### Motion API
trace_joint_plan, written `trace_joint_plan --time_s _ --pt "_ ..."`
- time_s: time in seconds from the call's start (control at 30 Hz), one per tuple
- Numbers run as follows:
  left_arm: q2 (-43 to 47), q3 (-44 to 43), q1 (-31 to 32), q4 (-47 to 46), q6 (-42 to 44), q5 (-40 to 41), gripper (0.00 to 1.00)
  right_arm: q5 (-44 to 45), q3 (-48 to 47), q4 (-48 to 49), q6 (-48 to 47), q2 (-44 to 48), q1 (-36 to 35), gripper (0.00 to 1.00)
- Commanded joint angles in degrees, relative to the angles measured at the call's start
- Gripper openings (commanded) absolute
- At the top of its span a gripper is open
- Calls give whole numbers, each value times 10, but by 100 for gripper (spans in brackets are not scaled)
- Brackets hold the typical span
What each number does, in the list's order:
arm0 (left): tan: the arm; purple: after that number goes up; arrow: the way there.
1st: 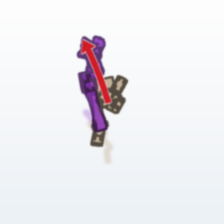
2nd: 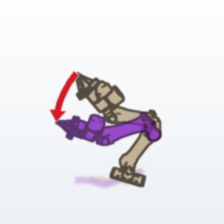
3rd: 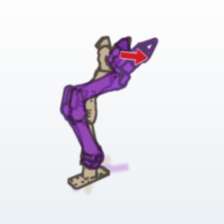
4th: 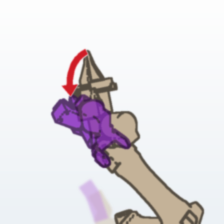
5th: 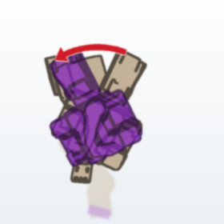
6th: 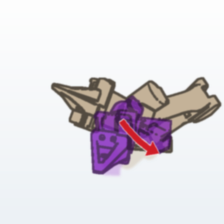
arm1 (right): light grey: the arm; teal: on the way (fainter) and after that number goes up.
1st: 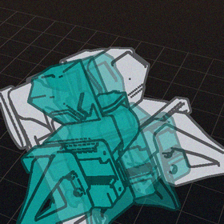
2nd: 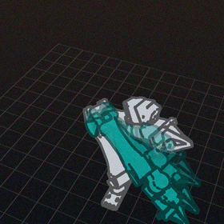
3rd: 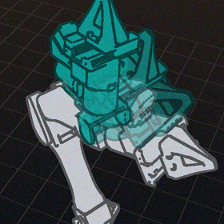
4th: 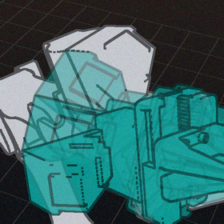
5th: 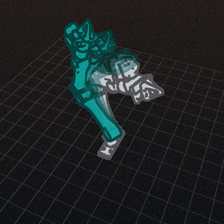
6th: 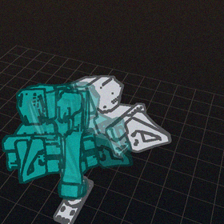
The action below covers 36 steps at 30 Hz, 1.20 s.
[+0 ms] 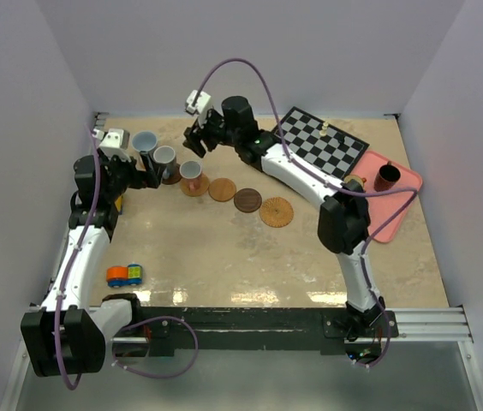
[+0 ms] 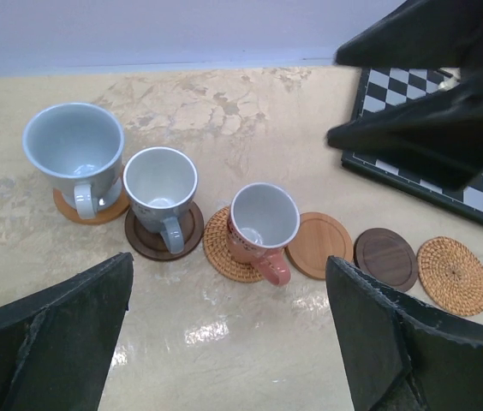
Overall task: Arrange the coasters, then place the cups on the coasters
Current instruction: Pick up the cup from the tray.
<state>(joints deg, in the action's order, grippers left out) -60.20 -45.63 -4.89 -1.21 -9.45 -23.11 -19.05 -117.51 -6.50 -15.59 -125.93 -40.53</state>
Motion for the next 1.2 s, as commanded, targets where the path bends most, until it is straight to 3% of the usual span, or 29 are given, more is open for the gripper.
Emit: trace_joint_plan --time_s 0.0,0.2,0.37,0.53,0.77,1.17 --pt "15 8 -6 -30 2 14 98 39 66 91 95 89 6 67" --pt "18 13 -7 -28 -2 18 98 205 205 97 202 210 12 64" --pt "25 19 -5 -26 -4 20 97 202 336 94 269 320 94 64" --pt "25 14 10 2 6 65 96 263 427 66 263 416 150 64" --pt "11 8 124 57 -2 206 96 306 490 54 278 496 188 65" --pt "-97 -1 263 69 -104 384 93 264 516 73 291 547 187 65"
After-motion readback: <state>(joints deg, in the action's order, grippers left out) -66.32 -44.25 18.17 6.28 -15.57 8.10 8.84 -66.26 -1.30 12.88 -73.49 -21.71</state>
